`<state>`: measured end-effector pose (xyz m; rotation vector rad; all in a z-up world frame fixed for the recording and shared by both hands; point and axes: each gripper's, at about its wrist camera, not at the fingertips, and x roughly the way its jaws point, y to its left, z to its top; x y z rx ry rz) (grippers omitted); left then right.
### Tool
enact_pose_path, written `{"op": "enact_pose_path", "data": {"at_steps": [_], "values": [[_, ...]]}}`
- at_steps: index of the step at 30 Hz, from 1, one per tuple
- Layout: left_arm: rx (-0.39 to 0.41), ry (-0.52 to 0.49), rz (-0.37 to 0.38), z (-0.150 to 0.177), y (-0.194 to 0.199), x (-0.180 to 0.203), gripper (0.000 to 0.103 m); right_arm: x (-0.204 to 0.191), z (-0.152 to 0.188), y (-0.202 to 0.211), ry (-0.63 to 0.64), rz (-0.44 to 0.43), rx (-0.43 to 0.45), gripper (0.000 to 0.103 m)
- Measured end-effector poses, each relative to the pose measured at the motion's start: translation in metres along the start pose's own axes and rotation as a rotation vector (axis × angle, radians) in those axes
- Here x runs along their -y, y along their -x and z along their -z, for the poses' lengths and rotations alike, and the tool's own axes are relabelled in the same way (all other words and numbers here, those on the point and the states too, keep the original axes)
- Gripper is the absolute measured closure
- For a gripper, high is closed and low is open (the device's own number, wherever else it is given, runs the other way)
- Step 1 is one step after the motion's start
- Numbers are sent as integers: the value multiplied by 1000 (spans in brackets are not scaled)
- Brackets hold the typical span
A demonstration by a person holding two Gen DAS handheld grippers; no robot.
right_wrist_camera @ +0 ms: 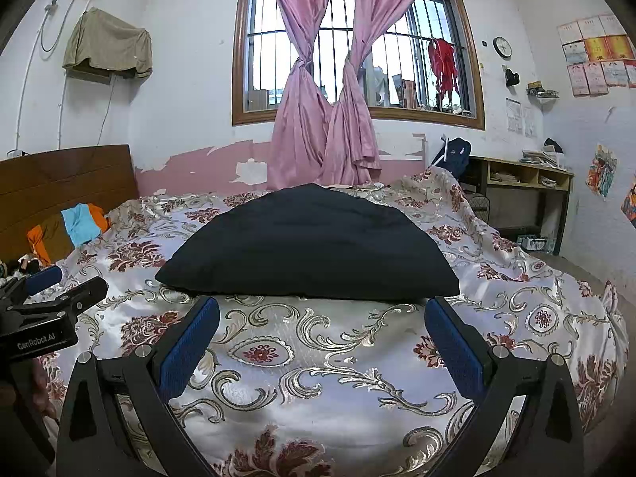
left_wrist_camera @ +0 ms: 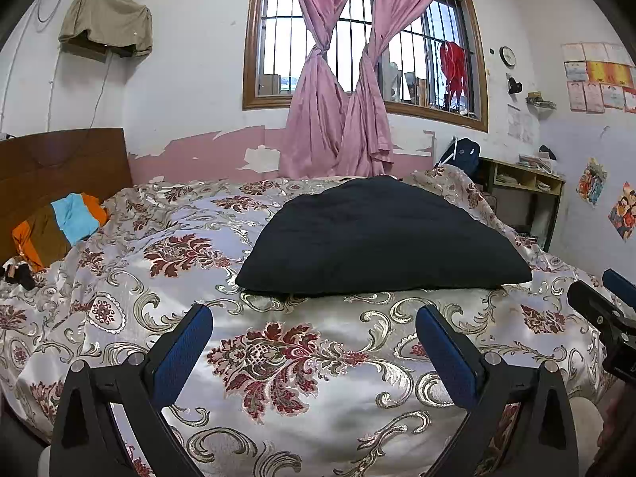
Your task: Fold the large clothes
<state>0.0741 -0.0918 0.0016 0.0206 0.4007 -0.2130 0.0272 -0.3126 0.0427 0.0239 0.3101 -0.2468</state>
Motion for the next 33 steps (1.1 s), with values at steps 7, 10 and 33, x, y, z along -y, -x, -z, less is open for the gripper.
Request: {"op": "enact_pose_path", "data": {"at_steps": [7,10,33], "values": [[-1,-1,-3,0,0,1,0,-1,0,0,0,1,0,2],[-11,11,2,-2,-1,0,0,-1,0,0,0,1,-1,2],[-3,-35,-25,-7,5,6,0,-13,3,1,-18,9,-16,2]]}}
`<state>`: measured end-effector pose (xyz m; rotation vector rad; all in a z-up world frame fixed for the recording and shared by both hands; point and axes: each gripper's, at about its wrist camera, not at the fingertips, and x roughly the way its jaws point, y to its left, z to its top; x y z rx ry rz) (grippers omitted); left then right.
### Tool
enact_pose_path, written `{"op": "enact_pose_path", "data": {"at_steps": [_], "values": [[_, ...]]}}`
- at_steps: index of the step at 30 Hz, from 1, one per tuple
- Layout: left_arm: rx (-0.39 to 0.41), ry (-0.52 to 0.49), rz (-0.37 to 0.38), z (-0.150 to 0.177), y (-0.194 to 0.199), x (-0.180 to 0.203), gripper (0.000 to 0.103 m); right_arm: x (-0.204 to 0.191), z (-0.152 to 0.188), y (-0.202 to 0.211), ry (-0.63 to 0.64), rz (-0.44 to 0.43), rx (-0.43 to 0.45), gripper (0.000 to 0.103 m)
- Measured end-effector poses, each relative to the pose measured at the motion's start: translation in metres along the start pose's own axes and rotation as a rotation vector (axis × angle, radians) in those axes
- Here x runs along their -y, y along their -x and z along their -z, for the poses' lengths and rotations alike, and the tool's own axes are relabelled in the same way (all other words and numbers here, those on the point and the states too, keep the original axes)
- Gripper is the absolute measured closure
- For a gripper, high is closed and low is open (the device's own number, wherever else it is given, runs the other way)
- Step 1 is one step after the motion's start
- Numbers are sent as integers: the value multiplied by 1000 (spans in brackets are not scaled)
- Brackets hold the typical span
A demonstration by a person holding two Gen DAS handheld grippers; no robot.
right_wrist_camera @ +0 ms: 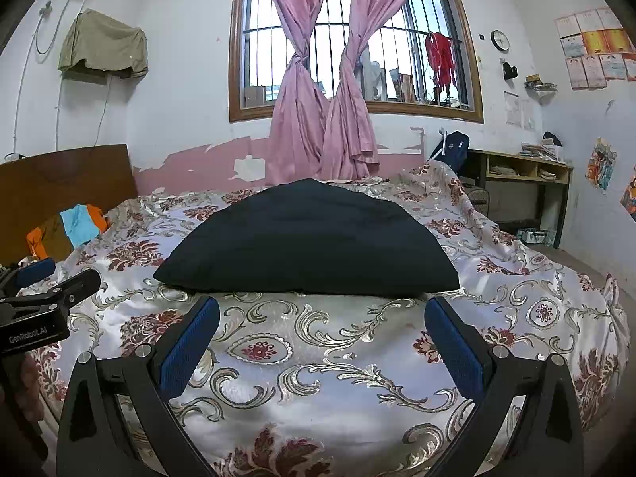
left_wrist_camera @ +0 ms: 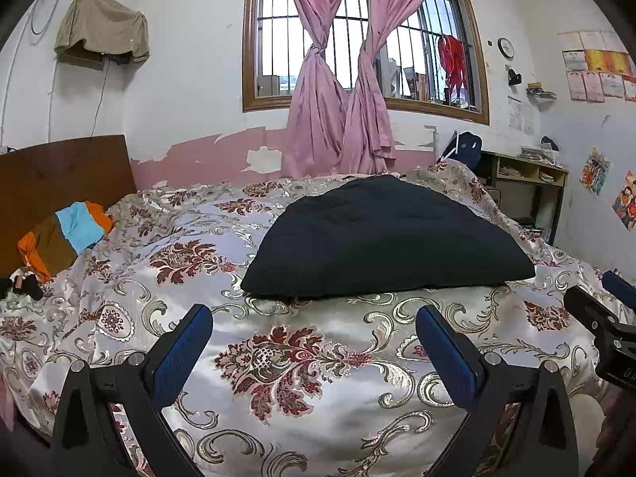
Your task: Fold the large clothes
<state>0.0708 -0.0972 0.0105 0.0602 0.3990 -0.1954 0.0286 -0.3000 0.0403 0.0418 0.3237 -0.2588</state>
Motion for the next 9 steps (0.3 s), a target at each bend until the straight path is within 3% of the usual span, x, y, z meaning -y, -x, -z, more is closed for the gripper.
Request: {"op": "enact_pose_path", "data": {"at_steps": [9], "values": [[-11,20,2,3,-2,-3,0,-5,1,1,-2,0,-4,2]]}}
